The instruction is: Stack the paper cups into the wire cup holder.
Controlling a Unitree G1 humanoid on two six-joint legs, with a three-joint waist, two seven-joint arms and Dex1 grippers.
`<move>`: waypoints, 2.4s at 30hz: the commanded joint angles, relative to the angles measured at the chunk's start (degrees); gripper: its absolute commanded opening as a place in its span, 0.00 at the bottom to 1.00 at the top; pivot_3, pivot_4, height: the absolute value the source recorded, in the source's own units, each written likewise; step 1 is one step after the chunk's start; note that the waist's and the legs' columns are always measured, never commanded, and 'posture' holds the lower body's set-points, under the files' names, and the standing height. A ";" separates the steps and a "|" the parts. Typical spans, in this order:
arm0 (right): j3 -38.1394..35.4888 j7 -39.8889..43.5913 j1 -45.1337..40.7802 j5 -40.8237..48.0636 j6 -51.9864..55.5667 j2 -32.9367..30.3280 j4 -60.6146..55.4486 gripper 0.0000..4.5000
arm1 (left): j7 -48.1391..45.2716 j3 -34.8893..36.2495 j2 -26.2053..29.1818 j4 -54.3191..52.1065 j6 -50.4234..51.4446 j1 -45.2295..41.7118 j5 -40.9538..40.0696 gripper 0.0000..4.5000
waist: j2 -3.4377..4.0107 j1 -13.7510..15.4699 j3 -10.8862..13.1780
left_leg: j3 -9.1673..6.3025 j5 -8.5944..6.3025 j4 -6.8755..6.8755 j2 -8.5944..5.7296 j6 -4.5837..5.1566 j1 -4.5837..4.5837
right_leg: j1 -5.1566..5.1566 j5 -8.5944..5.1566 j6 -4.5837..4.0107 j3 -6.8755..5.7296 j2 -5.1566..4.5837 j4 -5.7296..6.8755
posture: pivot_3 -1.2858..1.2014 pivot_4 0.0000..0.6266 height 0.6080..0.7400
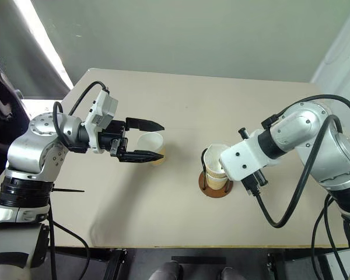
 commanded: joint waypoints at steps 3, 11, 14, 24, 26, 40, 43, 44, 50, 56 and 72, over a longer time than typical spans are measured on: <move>-3.57 -2.82 -2.60 3.75 7.00 3.18 -1.64 0.66 | 0.29 1.87 0.72 -2.04 -0.07 -0.03 -0.40 1.00 | 0.00 -0.08 0.00 | 0.00 0.00 -0.01 0.00 0.00 0.01 | -0.01 0.00 0.00 0.00 0.00 0.00 | 0.52 0.24 1.00; -15.12 -11.09 -5.31 16.33 27.45 6.07 -2.35 0.66 | 0.62 0.91 3.05 -1.96 -6.73 1.20 5.06 1.00 | 0.00 -0.03 0.00 | 0.00 0.01 -0.06 0.00 -0.02 0.00 | -0.02 -0.02 -0.04 0.00 0.00 -0.04 | 0.52 0.24 1.00; -20.68 -15.64 -6.16 22.47 35.46 7.74 -3.18 0.66 | 1.76 0.47 4.25 -0.33 -10.86 0.07 9.02 1.00 | 0.00 0.00 0.00 | -0.02 0.01 -0.09 0.00 -0.03 0.00 | -0.03 -0.04 -0.06 -0.01 0.00 -0.05 | 0.52 0.24 1.00; -25.44 -20.90 -1.77 31.51 42.16 3.10 -5.72 0.66 | 6.19 -2.60 2.13 4.86 -18.95 -1.71 18.38 1.00 | 0.01 0.03 0.00 | -0.01 0.02 -0.12 -0.02 -0.06 -0.01 | -0.07 -0.04 -0.07 0.00 -0.02 -0.04 | 0.52 0.24 1.00; -25.60 -21.21 -1.10 32.28 41.38 2.41 -5.47 0.66 | 7.46 -3.89 1.47 6.44 -21.24 -3.50 21.26 1.00 | 0.01 0.02 0.01 | 0.01 0.02 -0.14 -0.02 -0.07 -0.01 | -0.11 -0.04 -0.07 0.02 -0.01 -0.03 | 0.52 0.24 1.00; -25.85 -21.96 1.33 38.82 42.60 -4.08 -5.65 0.66 | 4.81 -10.79 2.39 8.21 -31.03 -3.96 30.95 1.00 | 0.01 0.05 0.01 | 0.01 0.03 -0.16 -0.02 -0.09 -0.04 | -0.17 -0.05 -0.07 0.04 -0.01 -0.04 | 0.52 0.24 1.00; -25.94 -22.01 1.49 40.02 42.56 -5.47 -5.79 0.66 | 6.08 -11.54 1.91 10.56 -31.48 -4.37 32.99 1.00 | 0.01 0.04 0.01 | 0.01 0.03 -0.16 -0.02 -0.09 -0.05 | -0.18 -0.05 -0.07 0.04 -0.01 -0.04 | 0.52 0.24 1.00; -25.83 -22.09 1.60 40.24 42.43 -5.79 -5.74 0.66 | 6.54 -11.77 1.62 11.57 -31.83 -4.53 33.65 1.00 | 0.01 0.02 0.01 | 0.01 0.03 -0.16 -0.02 -0.09 -0.05 | -0.18 -0.05 -0.07 0.04 -0.01 -0.03 | 0.52 0.24 1.00; -25.10 -22.42 1.55 40.71 41.51 -6.78 -5.43 0.66 | 7.38 -12.49 0.56 15.25 -33.76 -4.97 35.87 1.00 | 0.01 0.04 0.01 | 0.01 0.03 -0.15 -0.02 -0.09 -0.09 | -0.22 -0.05 -0.07 0.04 -0.01 -0.02 | 0.52 0.24 1.00; -24.53 -22.94 1.42 40.65 41.02 -6.63 -5.42 0.66 | 7.24 -12.37 -0.13 16.74 -34.75 -4.36 36.51 1.00 | 0.01 0.04 0.01 | 0.01 0.03 -0.15 -0.02 -0.08 -0.09 | -0.23 -0.05 -0.07 0.04 -0.01 -0.01 | 0.52 0.24 1.00; -23.83 -23.82 2.37 40.45 41.14 -6.92 -4.89 0.67 | 5.61 -14.61 -4.16 26.85 -41.21 -6.45 37.05 0.32 | 0.01 0.15 0.00 | 0.02 0.03 -0.12 -0.02 -0.08 -0.10 | -0.26 -0.04 -0.07 0.04 -0.01 0.02 | 0.52 0.24 1.00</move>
